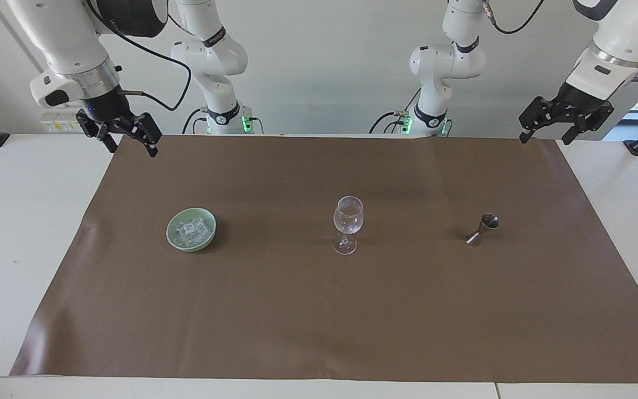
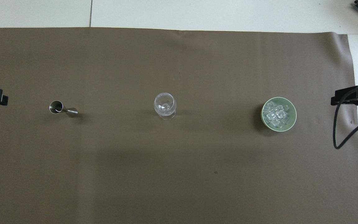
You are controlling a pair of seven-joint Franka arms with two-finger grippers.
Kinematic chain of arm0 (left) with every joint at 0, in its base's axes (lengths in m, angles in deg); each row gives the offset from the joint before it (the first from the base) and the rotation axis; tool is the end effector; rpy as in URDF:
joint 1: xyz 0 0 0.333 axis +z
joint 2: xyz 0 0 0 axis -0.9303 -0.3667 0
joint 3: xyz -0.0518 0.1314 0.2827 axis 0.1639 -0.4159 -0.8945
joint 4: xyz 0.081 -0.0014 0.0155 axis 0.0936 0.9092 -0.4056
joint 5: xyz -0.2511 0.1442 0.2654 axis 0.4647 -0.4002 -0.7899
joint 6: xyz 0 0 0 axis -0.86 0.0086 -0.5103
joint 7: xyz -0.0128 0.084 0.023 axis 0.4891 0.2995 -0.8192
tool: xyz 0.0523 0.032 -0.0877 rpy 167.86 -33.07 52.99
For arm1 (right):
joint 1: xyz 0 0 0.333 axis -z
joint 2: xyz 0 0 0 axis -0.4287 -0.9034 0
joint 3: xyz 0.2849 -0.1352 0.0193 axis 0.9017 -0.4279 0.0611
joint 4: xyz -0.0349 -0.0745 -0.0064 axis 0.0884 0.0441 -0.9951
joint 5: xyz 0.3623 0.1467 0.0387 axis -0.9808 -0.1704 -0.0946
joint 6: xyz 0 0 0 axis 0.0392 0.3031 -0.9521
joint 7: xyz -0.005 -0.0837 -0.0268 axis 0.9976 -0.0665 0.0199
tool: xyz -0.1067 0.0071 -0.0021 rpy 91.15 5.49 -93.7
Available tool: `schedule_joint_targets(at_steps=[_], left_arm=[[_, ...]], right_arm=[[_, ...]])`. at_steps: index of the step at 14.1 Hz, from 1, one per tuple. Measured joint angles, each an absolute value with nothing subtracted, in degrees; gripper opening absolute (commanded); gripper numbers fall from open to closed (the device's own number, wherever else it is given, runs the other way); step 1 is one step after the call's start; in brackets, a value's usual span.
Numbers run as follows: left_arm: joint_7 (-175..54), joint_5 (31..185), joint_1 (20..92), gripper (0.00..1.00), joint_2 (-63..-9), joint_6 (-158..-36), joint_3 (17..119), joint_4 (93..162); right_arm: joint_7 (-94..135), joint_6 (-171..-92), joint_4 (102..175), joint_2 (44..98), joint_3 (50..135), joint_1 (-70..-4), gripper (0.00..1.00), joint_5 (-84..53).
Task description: Pour wine and add ice with both arms
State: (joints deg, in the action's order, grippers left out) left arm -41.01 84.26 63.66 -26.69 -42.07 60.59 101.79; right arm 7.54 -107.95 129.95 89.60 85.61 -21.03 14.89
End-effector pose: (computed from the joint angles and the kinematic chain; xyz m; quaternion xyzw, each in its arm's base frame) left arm 0.5427 -0.0068 0.6660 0.9991 -0.0389 -0.0038 0.0172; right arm 0.5418 -0.0399 0.6205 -0.9967 0.0788 -0.0173 0.0041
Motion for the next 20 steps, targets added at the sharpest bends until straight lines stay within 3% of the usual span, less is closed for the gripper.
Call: schedule_joint_targets(at_steps=[20], left_arm=[[-41.01,84.26,63.65,1.00,-26.69,-42.07,60.65,101.79]], right_arm=[[4.83,-107.78,130.97,89.60,85.87,-21.23,1.00,14.77]])
